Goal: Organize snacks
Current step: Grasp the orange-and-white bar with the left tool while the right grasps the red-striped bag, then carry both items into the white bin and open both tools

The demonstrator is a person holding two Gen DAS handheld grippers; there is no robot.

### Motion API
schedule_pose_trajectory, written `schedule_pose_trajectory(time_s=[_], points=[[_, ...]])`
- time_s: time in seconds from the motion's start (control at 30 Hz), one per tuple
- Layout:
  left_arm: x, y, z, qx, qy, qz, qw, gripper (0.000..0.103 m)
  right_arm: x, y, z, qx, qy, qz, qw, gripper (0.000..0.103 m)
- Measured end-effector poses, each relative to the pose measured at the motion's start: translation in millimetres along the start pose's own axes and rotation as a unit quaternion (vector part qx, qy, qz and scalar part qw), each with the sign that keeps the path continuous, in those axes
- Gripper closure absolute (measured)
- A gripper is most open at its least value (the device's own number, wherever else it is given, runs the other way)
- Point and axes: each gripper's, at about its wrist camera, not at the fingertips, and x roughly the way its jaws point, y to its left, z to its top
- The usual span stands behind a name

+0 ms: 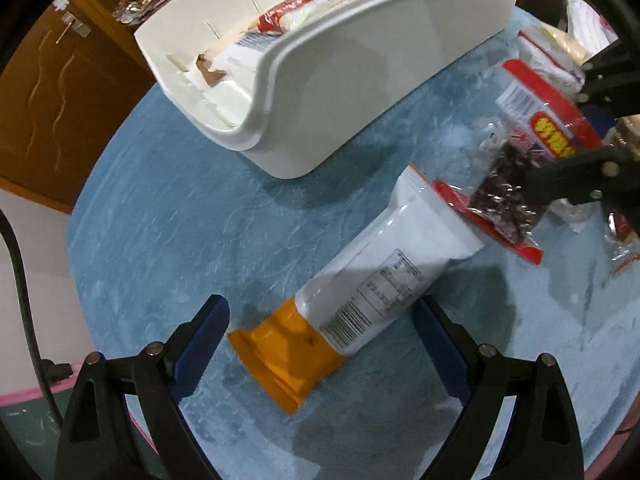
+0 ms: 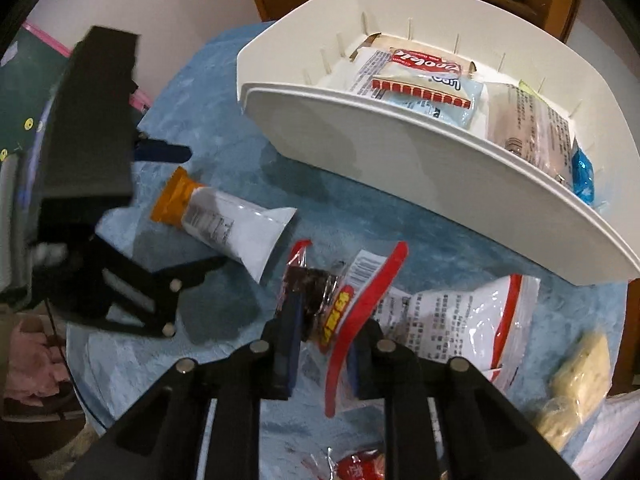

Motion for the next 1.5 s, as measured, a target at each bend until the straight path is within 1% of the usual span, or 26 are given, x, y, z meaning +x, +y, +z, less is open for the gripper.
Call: schedule_pose_trajectory(time_s=[0.1,0.17,0.2,0.23,0.27,0.3,0.4,0.47,0.57,0.67,0.77,0.83,0.93,1.03,1.13,1.23,1.33,1.43,1.47,1.5], points=[[4.8,5.7,4.1,-0.026,-0.004,-0.021,0.9994,0.01,2.2,-1.5,2.6,0.004,-0.002,0.001,1.0,0.084],[6.3,8.3,4.5,-0.04,-0.007,-0.031,0.9987,0.014,3.1,-1.3,4.0,0.002,-0.006,-0.001,1.0,0.085],[5.6,10.1,3.8,-0.045,-0.01,-0.04,0.9981,0.025,3.1,-0.8,4.2,0.0,-0.009,-0.002,1.0,0.085],[4.1,12.3,1.9,-0.054,-0.013,-0.058,0.9968,0.043,1.9,-0.3,3.0,-0.003,-0.015,-0.003,1.0,0.087],[2.2,13.1,-0.2,-0.068,-0.014,-0.069,0.9952,0.05,0.4,0.2,1.2,-0.005,-0.02,-0.002,1.0,0.089],[0.4,12.8,-2.0,-0.081,-0.013,-0.064,0.9946,0.056,0.4,1.3,1.5,-0.007,-0.026,-0.002,1.0,0.089],[-6.8,8.8,-9.8,-0.102,-0.016,-0.044,0.9937,0.063,-4.9,3.0,-4.5,-0.012,-0.038,-0.004,0.999,0.09],[-14.4,7.0,-14.5,-0.116,-0.02,-0.046,0.992,0.064,-9.3,3.7,-8.6,-0.011,-0.045,0.0,0.999,0.09],[-40.6,1.3,-19.8,-0.147,-0.046,-0.058,0.9864,0.065,-21.8,5.5,-13.8,-0.009,-0.06,0.006,0.998,0.09],[-67.6,1.6,-22.8,-0.166,-0.072,-0.066,0.9813,0.065,-42.1,6.7,-18.5,-0.008,-0.083,0.009,0.997,0.09],[-101.6,-6.3,-21.3,-0.181,-0.1,-0.066,0.9762,0.065,-69.0,5.8,-24.0,-0.009,-0.111,0.008,0.994,0.09],[-119.9,-3.7,-9.2,-0.184,-0.115,-0.065,0.9739,0.065,-91.0,7.8,-29.3,-0.011,-0.134,0.003,0.991,0.09],[-151.4,-10.4,-5.7,-0.19,-0.143,-0.057,0.9697,0.065,-119.9,6.5,-29.4,-0.011,-0.169,-0.005,0.986,0.09],[-179.7,-17.0,-1.8,-0.194,-0.171,-0.048,0.9649,0.065,-150.3,3.7,-31.4,-0.011,-0.208,-0.024,0.978,0.09],[-202.6,-17.3,10.8,-0.197,-0.199,-0.036,0.9592,0.065,-178.4,-3.5,-29.0,-0.004,-0.245,-0.045,0.969,0.09],[-223.2,-15.0,22.0,-0.21,-0.223,-0.014,0.952,0.065,-203.0,-14.8,-23.5,0.008,-0.28,-0.057,0.958,0.09],[-242.4,-12.1,36.9,-0.223,-0.249,0.014,0.9424,0.065,-227.6,-24.8,-15.7,0.02,-0.316,-0.07,0.946,0.09],[-254.1,-2.0,53.2,-0.243,-0.267,0.021,0.9325,0.065,-244.6,-34.5,-4.3,0.028,-0.343,-0.085,0.935,0.091],[-256.9,0.2,58.1,-0.248,-0.271,0.023,0.9299,0.065,-247.4,-37.1,0.3,0.031,-0.348,-0.087,0.933,0.097],[-260.4,3.3,64.9,-0.254,-0.277,0.026,0.9263,0.065,-250.7,-41.2,5.1,0.034,-0.352,-0.085,0.932,0.098]])
